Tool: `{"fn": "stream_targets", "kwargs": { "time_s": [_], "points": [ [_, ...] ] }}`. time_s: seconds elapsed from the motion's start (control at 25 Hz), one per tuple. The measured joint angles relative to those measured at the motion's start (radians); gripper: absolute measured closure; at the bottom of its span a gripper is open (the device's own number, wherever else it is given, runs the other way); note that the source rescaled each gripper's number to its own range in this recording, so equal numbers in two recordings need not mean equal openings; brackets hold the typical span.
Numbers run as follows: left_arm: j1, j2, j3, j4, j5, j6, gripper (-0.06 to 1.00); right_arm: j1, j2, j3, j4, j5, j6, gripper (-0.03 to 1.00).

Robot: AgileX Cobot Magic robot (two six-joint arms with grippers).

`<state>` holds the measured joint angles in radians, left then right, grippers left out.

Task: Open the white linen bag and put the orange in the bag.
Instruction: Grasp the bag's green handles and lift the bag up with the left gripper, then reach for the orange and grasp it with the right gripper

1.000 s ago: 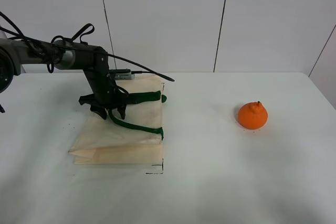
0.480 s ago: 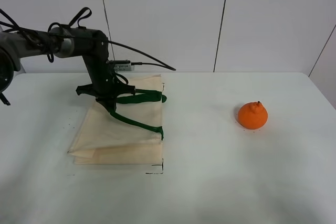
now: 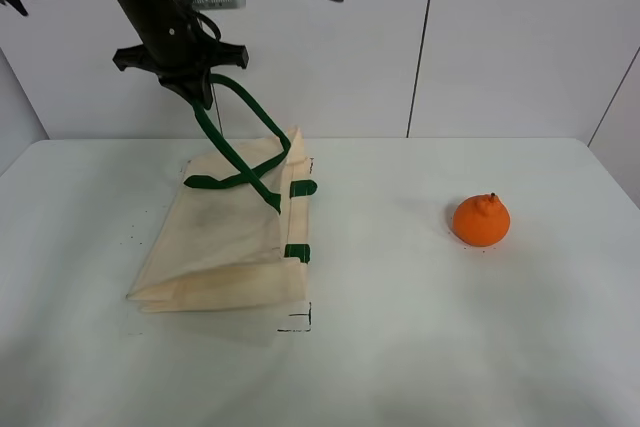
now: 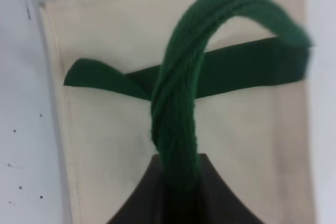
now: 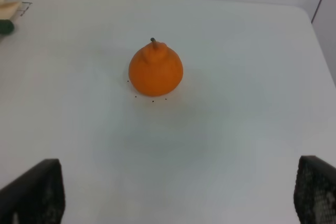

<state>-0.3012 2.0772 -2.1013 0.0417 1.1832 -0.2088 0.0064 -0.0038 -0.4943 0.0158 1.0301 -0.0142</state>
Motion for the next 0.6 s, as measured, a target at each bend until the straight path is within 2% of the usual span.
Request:
{"fn": "stream_targets", "kwargs": {
  "time_s": [0.4,0.6],
  "points": [
    [-0.002,-0.216,0.0,-0.007,0.001,0.003,0.94,0.0,0.008,0.0,0.0,0.0,0.0,-0.03],
    [-0.002,-0.251,0.0,-0.024,0.001,0.01,0.94,0.0,0.192,-0.026,0.016,-0.019,0.0,-0.03]
  ]
}}
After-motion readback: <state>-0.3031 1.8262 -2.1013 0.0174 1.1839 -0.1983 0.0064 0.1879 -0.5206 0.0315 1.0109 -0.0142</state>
